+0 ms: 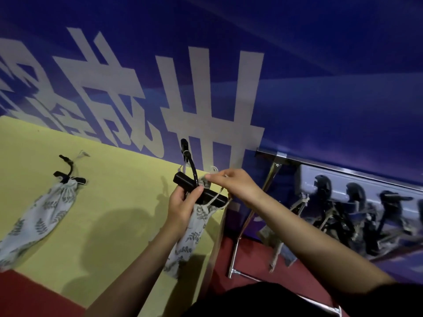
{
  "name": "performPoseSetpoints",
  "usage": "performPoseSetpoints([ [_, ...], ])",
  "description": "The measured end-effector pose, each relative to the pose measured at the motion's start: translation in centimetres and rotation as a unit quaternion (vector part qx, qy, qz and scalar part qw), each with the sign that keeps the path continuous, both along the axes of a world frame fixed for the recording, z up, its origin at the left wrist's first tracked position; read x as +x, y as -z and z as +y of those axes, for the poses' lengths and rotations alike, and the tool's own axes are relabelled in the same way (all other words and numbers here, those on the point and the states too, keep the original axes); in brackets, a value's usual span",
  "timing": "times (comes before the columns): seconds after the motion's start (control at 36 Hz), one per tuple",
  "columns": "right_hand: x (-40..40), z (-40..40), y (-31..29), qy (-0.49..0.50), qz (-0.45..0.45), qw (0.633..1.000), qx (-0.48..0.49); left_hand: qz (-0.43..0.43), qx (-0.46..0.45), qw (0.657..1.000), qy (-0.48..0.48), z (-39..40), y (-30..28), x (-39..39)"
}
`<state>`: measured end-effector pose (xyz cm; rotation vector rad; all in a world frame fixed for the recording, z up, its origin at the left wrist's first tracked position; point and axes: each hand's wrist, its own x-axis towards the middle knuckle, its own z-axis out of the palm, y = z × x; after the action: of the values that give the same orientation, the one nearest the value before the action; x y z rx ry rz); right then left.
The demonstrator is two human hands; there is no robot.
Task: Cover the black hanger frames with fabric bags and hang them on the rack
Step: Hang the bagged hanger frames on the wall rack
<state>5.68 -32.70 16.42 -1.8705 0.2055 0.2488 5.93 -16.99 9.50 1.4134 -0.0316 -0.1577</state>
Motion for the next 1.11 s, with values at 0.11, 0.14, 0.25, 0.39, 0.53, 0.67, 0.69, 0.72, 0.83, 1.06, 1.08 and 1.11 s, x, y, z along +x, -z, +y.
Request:
performPoseSetpoints([
  [0.11,0.7,0.8,0.8,0.038,0.0,0.999,0.032,0.01,-0.009,1.0,0.02,-0.4,0.1,0.2],
  [0.14,0.9,0.9,1.1,0.051,-0.004,0.998,0.046,0.015,-0.011,1.0,0.018,-0.4,0.1,0.3],
  [0.25,1.7,0.5,1.6,0.077,-0.016,0.994,0.082,0.032,0.0,0.999,-0.008,0.0,-0.1,1.3],
  [0.39,1.9,-1.2,1.7,0.051,-0.014,0.987,0.151,0.061,0.016,0.998,-0.027,0.1,-0.2,2.5],
  [0.53,1.9,-2.5,0.1,0.015,-0.006,0.97,0.242,0.071,0.031,0.997,0.009,-0.2,-0.3,3.0],
  [0.67,1.0,-2.9,-3.0,-0.062,-0.013,0.989,0.132,0.044,0.07,0.993,0.083,-0.6,-0.7,2.7],
  [0.69,0.8,-2.8,-3.5,-0.07,-0.017,0.99,0.122,0.038,0.087,0.99,0.101,-0.6,-0.7,2.6],
  [0.72,0.6,-2.7,-3.9,-0.077,-0.024,0.99,0.113,0.032,0.104,0.988,0.112,-0.6,-0.7,2.5],
  [0.83,0.5,-2.1,-5.2,-0.092,-0.056,0.993,0.052,-0.001,0.172,0.985,0.015,-0.3,-0.2,2.1],
  [1.06,0.9,-2.1,-6.3,-0.11,-0.091,0.989,0.045,-0.213,0.174,0.96,-0.045,-0.5,-4.4,1.7],
  [1.08,1.0,-2.1,-6.4,-0.115,-0.094,0.988,0.051,-0.237,0.176,0.955,-0.019,-0.7,-4.8,1.7],
  [1.11,1.1,-2.1,-6.4,-0.124,-0.096,0.986,0.059,-0.254,0.176,0.951,0.007,-1.0,-5.1,1.7],
])
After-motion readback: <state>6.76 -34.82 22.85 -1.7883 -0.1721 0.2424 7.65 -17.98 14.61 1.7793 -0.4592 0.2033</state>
